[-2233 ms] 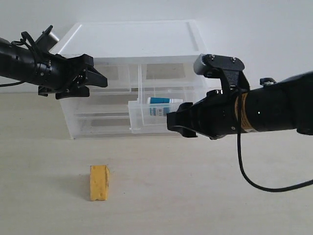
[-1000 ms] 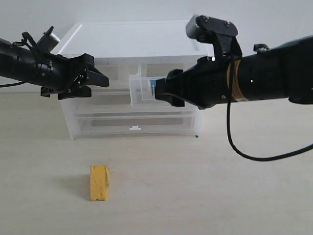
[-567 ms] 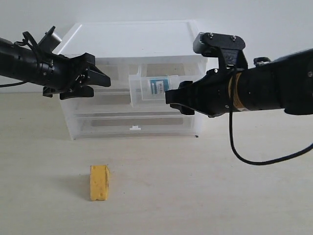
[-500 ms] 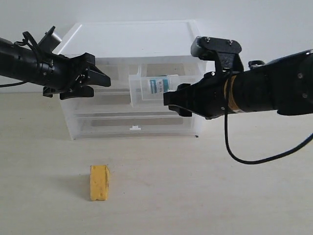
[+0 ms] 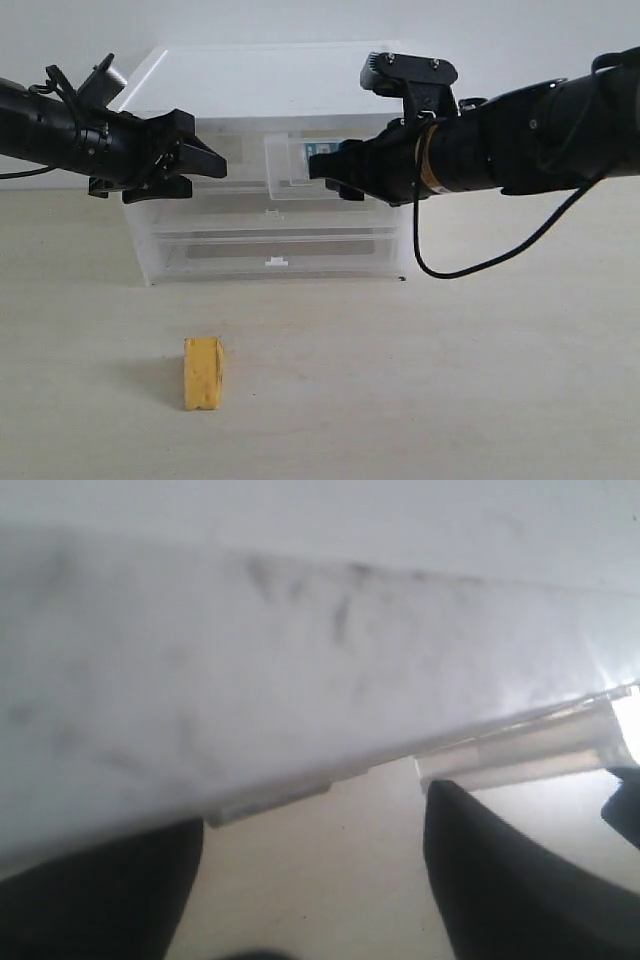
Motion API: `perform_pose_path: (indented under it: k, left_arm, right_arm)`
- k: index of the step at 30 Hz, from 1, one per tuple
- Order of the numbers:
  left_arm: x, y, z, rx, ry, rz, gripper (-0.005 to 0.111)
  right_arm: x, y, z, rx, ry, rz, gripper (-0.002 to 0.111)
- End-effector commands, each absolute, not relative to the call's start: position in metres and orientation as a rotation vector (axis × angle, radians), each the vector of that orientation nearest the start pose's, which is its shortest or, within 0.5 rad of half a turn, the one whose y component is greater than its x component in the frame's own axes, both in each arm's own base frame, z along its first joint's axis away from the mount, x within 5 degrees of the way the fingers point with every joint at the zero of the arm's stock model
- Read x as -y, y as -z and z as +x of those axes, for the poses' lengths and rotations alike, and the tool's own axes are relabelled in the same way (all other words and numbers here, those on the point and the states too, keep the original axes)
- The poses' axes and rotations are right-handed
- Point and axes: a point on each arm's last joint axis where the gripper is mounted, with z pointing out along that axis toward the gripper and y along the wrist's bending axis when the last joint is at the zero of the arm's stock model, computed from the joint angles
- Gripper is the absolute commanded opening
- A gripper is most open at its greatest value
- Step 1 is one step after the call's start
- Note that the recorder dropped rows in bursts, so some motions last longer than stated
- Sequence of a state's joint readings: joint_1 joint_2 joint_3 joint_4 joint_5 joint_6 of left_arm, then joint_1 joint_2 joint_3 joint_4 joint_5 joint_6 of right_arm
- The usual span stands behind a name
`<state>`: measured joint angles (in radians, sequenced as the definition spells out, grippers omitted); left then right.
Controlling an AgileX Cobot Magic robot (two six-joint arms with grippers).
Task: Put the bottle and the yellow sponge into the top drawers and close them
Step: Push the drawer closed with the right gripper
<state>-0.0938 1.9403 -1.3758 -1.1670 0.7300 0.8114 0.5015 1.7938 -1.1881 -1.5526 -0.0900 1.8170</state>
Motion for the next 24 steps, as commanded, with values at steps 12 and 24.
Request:
perform_pose_path:
  k: [12, 24]
  left_arm:
    - [0.090, -0.217, 0.422, -2.335, 0.875, 0.109, 0.061]
    - [0.091, -0.216, 0.419, -2.351, 0.881, 0.150, 0.061]
  right_arm:
    - [-0.223, -0.246, 0.389, -2.049, -0.582, -0.309, 0.051]
    - [-0.237, -0.242, 0.374, -2.115, -0.801, -0.444, 0.051]
